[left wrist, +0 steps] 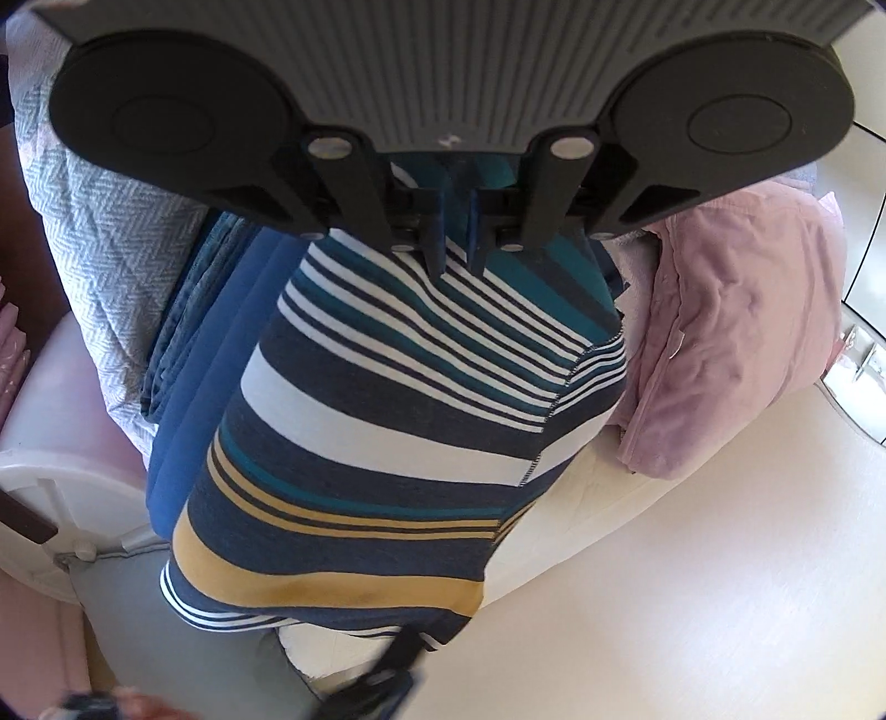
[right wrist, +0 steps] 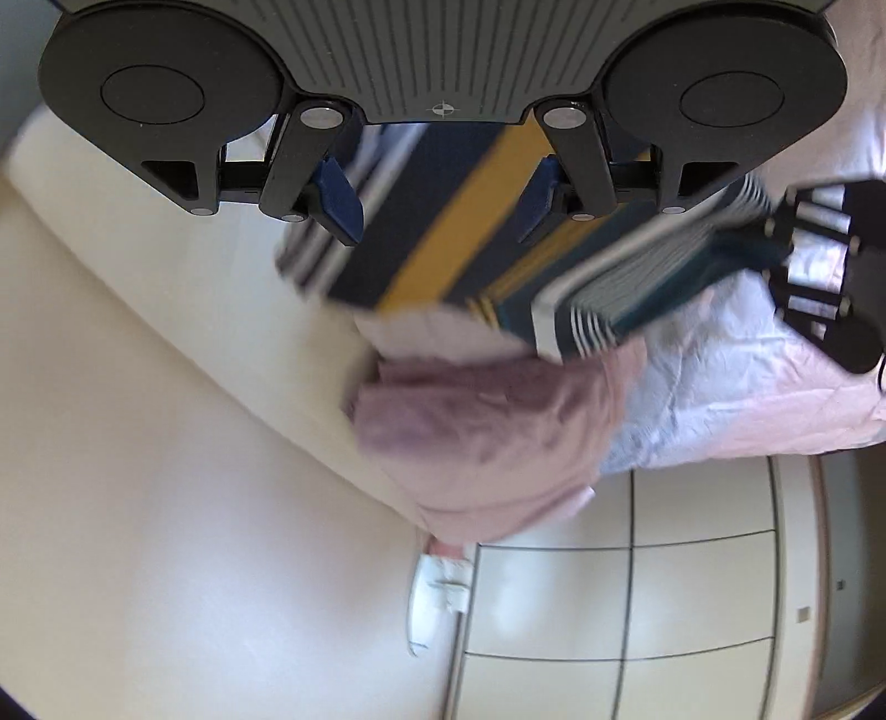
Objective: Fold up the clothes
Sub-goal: 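Release the sweater and press it flat on the stack with both tools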
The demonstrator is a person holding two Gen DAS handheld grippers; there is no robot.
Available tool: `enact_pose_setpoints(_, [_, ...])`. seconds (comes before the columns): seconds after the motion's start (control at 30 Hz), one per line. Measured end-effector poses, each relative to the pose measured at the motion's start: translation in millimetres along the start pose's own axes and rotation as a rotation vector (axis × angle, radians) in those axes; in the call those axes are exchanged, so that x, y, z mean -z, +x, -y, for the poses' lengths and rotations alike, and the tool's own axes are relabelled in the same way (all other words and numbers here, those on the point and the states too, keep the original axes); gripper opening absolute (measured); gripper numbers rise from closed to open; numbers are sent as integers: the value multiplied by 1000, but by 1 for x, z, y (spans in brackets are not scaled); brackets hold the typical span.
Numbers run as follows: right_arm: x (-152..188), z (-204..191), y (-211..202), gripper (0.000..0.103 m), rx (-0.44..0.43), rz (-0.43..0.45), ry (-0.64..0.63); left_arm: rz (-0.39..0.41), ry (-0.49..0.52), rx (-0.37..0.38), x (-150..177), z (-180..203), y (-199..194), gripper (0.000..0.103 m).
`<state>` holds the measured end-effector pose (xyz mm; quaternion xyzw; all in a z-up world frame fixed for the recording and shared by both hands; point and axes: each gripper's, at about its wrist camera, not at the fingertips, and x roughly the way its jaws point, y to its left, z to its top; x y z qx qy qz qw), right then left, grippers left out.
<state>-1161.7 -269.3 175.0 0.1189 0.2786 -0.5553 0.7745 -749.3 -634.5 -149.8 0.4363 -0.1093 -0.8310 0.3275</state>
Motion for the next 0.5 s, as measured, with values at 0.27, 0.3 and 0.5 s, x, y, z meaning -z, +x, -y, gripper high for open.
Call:
enact_pose_setpoints(0.27, [17,78,66,64,-29,-160,306,4,-38,-13,1,7,8,0])
enact_pose_setpoints(0.3, [15,78,64,64,-21,-160,309,-4,-42,-14,-1,6,10,0])
enact_pose_setpoints(0.5, [-5,66,28,64,-42,-77,316,-20,-55,3,1,-2,8,0])
